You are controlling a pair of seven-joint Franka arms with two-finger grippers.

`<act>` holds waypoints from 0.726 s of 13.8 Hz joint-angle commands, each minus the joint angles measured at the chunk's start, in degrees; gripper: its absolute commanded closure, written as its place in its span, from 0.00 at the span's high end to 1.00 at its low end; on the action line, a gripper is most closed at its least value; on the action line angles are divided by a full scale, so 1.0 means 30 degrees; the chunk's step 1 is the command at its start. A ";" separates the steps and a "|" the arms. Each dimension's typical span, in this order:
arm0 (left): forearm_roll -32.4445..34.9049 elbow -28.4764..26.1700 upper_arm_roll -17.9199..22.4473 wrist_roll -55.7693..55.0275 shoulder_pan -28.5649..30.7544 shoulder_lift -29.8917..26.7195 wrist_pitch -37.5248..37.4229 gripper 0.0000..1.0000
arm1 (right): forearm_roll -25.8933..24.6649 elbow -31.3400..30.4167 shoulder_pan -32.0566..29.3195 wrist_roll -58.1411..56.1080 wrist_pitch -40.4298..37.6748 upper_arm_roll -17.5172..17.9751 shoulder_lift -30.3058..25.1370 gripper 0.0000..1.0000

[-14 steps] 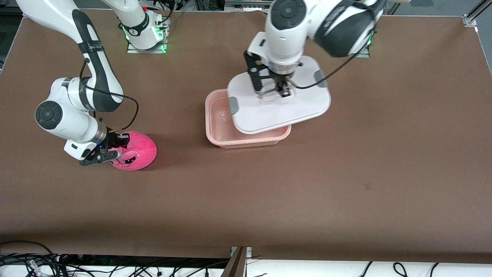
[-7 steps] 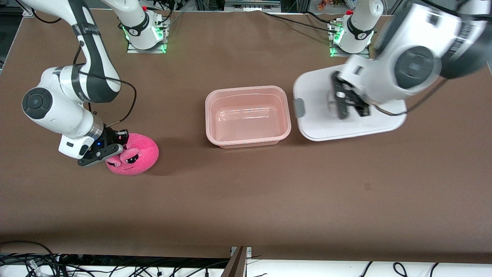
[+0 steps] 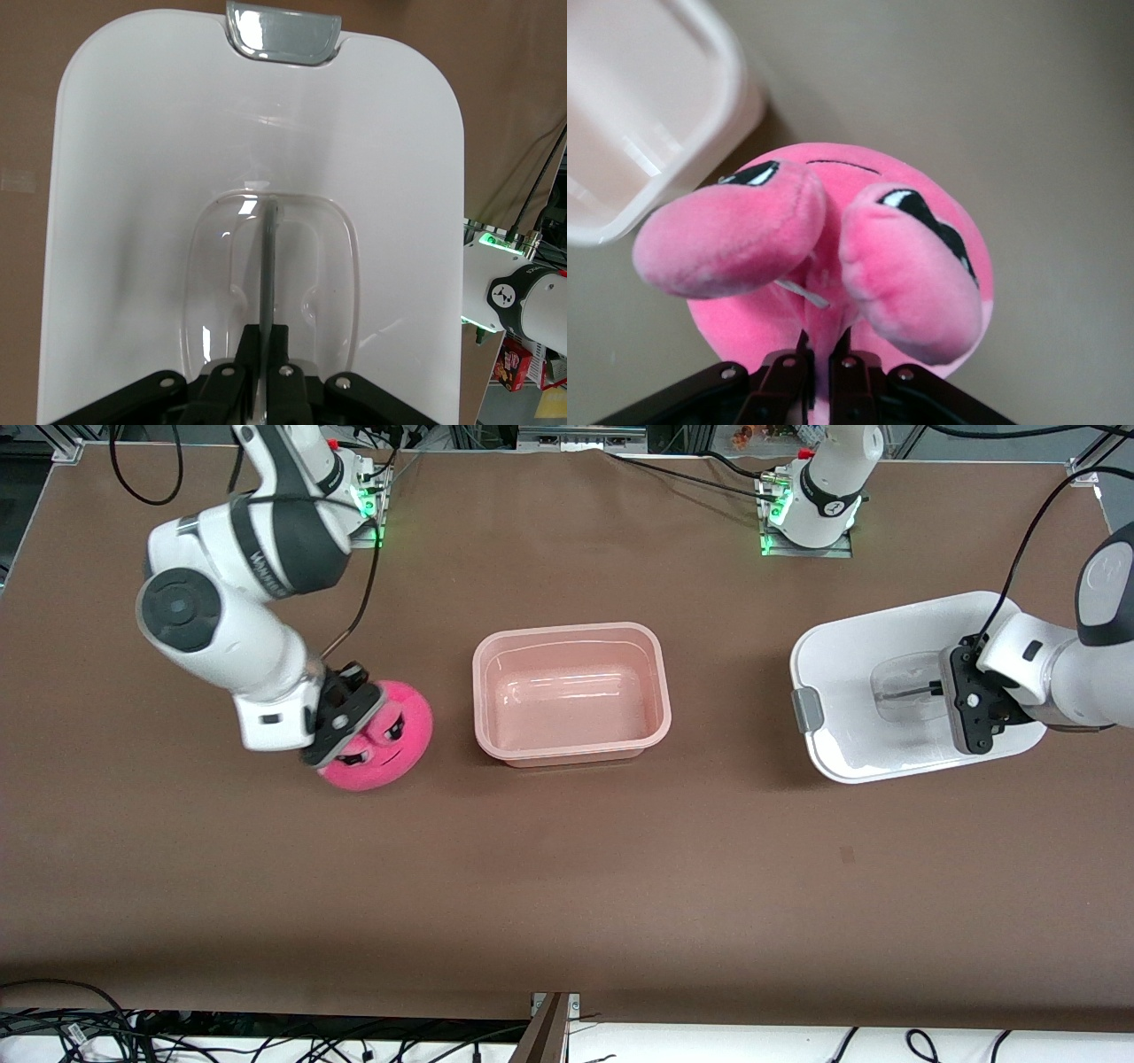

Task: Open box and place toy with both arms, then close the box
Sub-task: 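Grasp the pink plush toy with the right gripper and lift it, then lower the pink toy into the pink box and open the right gripper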

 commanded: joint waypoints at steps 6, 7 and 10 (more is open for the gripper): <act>-0.0733 0.0293 -0.0404 0.1210 0.0863 0.0060 0.0867 0.00 | -0.1107 0.2487 0.1869 -0.7817 -0.0076 0.1985 0.0657 0.00; -0.0937 0.0264 -0.0404 0.1270 0.0921 0.0089 0.0896 0.00 | -0.1311 0.2487 0.2629 -0.7760 0.0304 0.1985 0.0948 0.00; -0.1115 0.0264 -0.0404 0.1300 0.0922 0.0206 0.0926 0.00 | -0.1894 0.3100 0.4738 -0.7498 0.0513 0.1956 0.2441 0.00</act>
